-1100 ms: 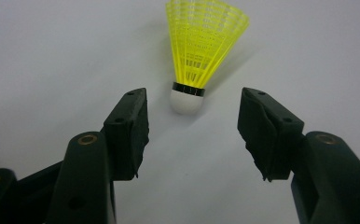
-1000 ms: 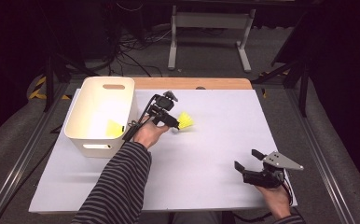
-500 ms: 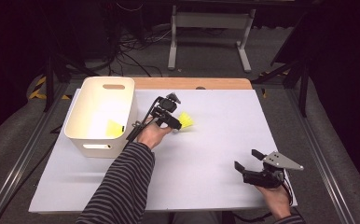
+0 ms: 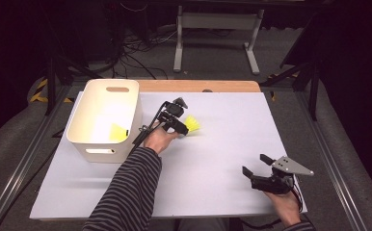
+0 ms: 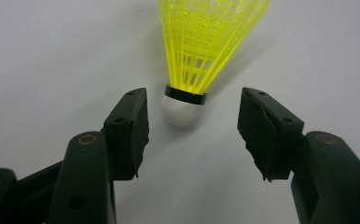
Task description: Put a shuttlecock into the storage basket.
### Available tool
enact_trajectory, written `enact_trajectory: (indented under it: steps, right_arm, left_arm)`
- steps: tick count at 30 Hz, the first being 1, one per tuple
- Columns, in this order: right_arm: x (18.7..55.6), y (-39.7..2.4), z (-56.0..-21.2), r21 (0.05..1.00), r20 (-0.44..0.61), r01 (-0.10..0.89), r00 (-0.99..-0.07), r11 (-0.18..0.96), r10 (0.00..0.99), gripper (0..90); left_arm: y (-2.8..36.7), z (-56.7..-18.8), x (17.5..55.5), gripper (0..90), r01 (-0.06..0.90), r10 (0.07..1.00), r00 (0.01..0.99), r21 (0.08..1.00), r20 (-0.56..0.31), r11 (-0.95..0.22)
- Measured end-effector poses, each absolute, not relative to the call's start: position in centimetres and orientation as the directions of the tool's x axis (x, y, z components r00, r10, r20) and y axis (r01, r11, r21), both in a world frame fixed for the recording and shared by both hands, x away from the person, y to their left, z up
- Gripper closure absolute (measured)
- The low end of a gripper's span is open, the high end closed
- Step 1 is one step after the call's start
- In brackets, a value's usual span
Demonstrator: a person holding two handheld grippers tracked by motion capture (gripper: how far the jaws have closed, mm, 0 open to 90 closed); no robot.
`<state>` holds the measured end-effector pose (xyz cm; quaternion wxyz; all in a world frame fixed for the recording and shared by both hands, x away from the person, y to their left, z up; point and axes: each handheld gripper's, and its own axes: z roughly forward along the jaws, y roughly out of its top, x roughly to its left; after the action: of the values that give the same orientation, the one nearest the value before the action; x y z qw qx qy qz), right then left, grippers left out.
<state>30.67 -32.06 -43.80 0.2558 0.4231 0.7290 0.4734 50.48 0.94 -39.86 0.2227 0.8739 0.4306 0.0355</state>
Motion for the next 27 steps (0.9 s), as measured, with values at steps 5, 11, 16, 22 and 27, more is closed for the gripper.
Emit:
enact_trajectory:
  steps: [5, 11, 16, 22, 27]
  right_arm:
    - [30.7, -32.1, -43.8, 0.907, 0.028, 0.375, -0.511, 0.193, 0.859, 14.7]
    - [30.6, -32.0, -43.8, 0.907, 0.028, 0.374, -0.513, 0.194, 0.858, 14.7]
    - [30.6, -32.1, -43.8, 0.907, 0.030, 0.374, -0.513, 0.193, 0.858, 14.7]
    - [30.7, -32.1, -43.8, 0.907, 0.031, 0.376, -0.512, 0.191, 0.858, 14.7]
    - [30.7, -32.1, -43.8, 0.906, 0.031, 0.378, -0.511, 0.192, 0.859, 14.7]
  left_arm:
    - [0.7, -40.4, 50.7, 43.9, 0.739, 0.769, 0.627, 0.411, -0.127, -0.534]
    - [0.5, -40.8, 50.8, 44.2, 0.739, 0.768, 0.628, 0.403, -0.124, -0.539]
    - [0.4, -41.1, 51.0, 44.4, 0.740, 0.768, 0.629, 0.394, -0.120, -0.545]
    - [0.2, -41.6, 51.1, 45.4, 0.743, 0.767, 0.630, 0.385, -0.125, -0.548]
    - [0.0, -41.9, 51.2, 47.0, 0.737, 0.762, 0.637, 0.381, -0.116, -0.558]
